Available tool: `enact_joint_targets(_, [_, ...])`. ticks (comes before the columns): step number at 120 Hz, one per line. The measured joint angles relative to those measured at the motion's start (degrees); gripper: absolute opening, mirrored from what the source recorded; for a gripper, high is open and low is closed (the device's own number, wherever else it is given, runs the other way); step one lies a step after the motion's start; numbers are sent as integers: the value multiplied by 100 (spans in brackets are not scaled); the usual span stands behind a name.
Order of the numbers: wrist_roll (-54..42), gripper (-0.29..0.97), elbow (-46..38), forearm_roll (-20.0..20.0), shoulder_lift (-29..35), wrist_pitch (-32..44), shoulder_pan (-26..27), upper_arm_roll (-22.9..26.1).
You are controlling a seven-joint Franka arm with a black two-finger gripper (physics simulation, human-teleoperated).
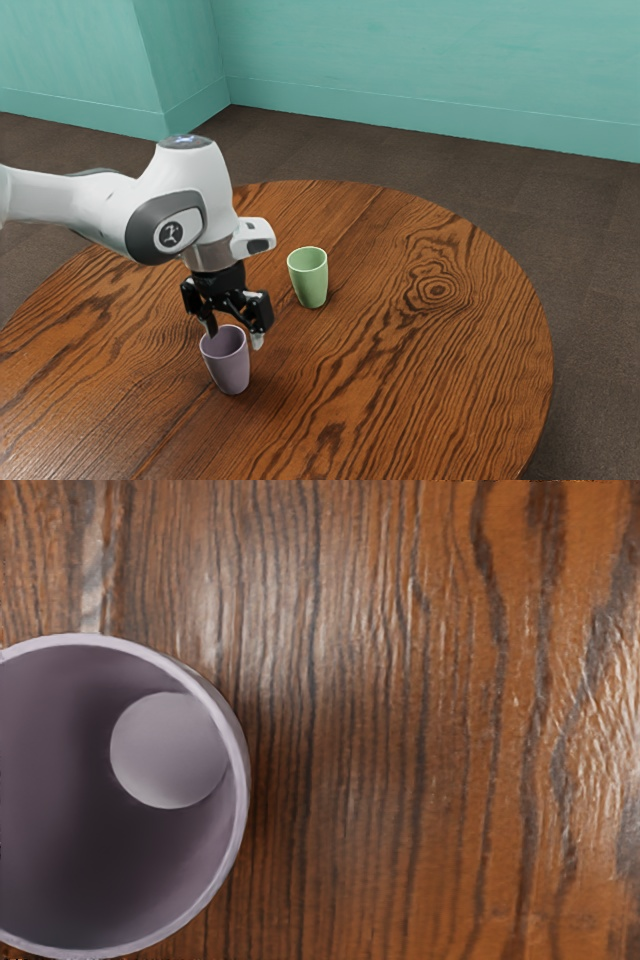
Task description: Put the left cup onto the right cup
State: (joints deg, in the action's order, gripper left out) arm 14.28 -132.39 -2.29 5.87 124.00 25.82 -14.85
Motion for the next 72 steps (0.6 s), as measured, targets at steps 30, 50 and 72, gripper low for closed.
enact_joint_targets(30, [213,61,-31,0,-128,137,-9,0])
enact_joint_targets(50, [314,61,-35,-3,-207,195,-12,0])
enact_joint_targets(72, [397,60,-144,-7,-320,335,-36,0])
